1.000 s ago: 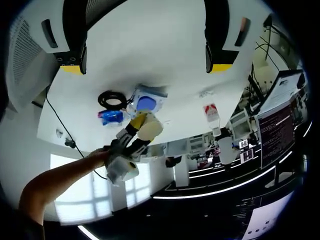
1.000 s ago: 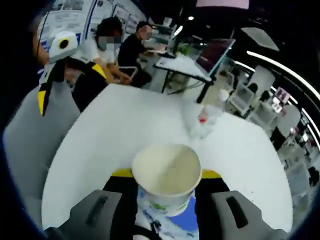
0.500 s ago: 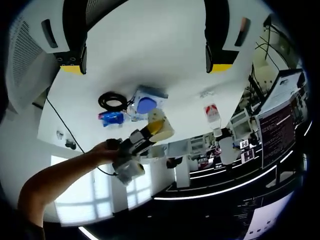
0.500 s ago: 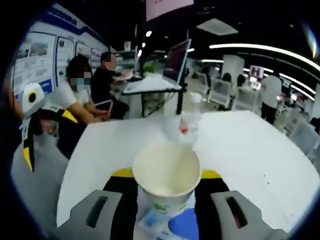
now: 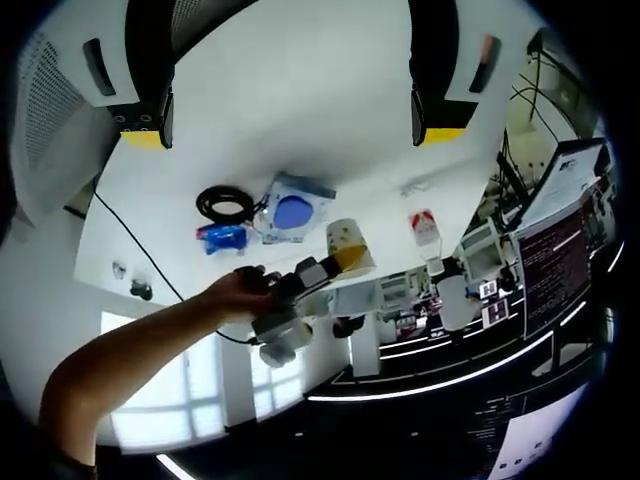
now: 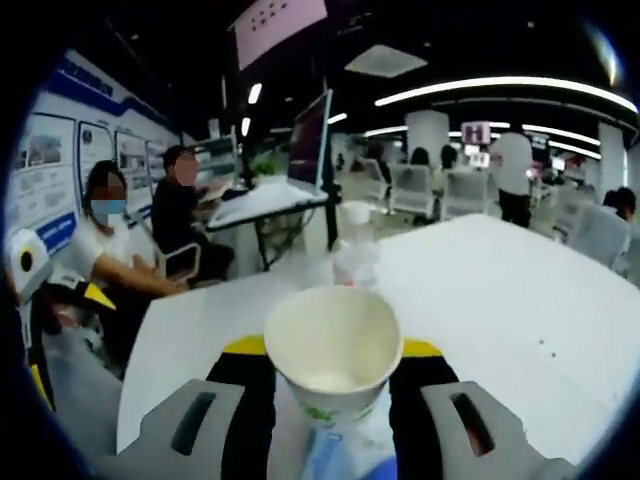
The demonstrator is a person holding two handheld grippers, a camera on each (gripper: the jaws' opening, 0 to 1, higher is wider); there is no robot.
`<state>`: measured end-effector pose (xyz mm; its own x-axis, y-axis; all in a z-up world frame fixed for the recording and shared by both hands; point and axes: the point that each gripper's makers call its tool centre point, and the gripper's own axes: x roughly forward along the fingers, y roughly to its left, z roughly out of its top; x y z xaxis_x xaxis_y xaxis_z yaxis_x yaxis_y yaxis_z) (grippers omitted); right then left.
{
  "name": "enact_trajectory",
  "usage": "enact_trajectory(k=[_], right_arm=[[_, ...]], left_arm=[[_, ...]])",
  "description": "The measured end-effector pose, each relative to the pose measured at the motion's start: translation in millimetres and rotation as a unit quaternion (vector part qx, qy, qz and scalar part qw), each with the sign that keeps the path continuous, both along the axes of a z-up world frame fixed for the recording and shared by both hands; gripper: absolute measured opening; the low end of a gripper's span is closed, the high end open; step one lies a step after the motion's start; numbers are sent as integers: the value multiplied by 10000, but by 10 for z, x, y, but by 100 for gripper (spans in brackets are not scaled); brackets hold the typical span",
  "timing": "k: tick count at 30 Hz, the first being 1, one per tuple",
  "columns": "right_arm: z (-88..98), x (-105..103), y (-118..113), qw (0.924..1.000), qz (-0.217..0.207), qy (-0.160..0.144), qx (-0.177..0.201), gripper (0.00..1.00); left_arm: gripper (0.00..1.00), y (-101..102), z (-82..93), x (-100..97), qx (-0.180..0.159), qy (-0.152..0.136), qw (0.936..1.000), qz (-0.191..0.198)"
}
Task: Arrange the tabletop items into an orderly group along one side of the table until the central work area is clear of visible clutter.
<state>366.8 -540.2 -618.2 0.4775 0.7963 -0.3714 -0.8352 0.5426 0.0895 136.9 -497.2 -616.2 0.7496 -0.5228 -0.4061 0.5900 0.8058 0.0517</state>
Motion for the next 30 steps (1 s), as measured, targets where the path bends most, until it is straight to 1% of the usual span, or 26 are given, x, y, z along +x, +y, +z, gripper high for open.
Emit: enact_trajectory(k=[3,7,16,26,30], right_arm=[[23,34,51,9999,-102,39,60,40],[20,116,60,9994,-281,112,180,40],[-69,309,126,9982,-495,230,265,40],[-214,522,259,9966,-701,332,292,40],[-317,574,303,9961,-765,385,229,40]], left_arm=[[100,1,-5,-1,5,12,10000,-3],[100,4,-9,1,14,18,10000,2],[100,11,-34,5,54,54,10000,-4],[100,20,-38,10,35,98,9999,34],[100,23,-48,9,44,119,9999,38]])
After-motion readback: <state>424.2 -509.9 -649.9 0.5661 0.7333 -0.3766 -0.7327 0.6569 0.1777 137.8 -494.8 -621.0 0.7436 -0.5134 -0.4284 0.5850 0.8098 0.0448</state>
